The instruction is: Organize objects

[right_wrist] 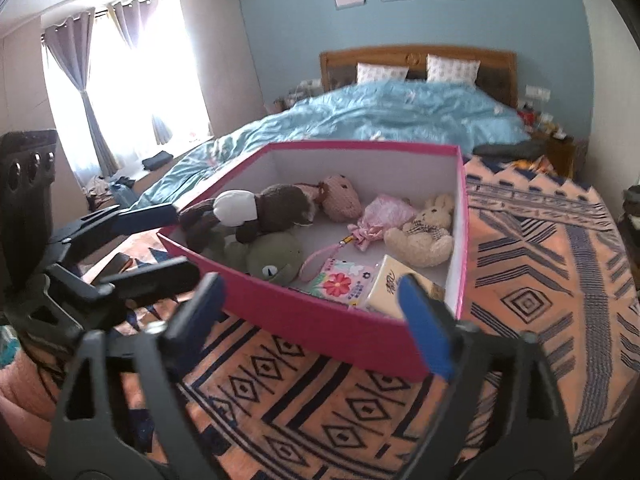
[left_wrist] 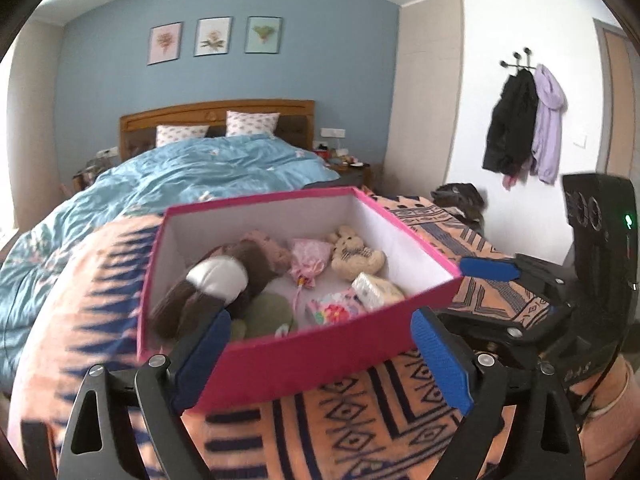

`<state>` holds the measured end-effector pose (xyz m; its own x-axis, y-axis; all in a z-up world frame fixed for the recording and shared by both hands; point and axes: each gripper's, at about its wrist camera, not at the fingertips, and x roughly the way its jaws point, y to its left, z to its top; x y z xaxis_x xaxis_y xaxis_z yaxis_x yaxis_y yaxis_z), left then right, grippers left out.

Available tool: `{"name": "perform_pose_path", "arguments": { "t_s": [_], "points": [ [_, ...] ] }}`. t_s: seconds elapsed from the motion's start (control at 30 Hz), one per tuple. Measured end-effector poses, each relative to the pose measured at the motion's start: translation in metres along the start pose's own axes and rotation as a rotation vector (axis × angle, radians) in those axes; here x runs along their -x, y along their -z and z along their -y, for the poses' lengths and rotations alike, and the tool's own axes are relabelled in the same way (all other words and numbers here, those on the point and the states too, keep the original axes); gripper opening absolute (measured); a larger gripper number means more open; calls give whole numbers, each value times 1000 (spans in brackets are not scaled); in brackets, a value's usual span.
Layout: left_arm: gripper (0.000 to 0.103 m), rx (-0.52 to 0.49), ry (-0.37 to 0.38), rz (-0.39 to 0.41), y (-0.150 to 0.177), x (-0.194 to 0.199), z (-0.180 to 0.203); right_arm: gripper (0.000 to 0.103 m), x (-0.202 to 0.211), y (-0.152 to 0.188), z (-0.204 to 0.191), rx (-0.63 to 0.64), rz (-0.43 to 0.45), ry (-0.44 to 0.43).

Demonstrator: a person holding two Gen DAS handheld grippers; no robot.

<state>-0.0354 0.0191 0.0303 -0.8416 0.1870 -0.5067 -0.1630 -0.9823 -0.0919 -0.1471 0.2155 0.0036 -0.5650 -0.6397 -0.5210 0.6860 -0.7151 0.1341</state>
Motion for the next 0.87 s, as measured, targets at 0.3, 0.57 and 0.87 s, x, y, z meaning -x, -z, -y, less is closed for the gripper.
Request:
{"name": "perform_pose_path", "arguments": {
  "t_s": [0.3, 0.57, 0.87],
  "points": [
    [93, 92, -79, -54, 49, 12, -8, 102, 9, 50, -21, 26, -3, 50],
    [93, 65, -127, -48, 61, 20, 1, 102, 7, 68, -29, 15, -36, 43],
    [93, 43, -177, -22, 65, 26, 9, 102, 8, 72, -33, 14, -26, 39]
  ]
}}
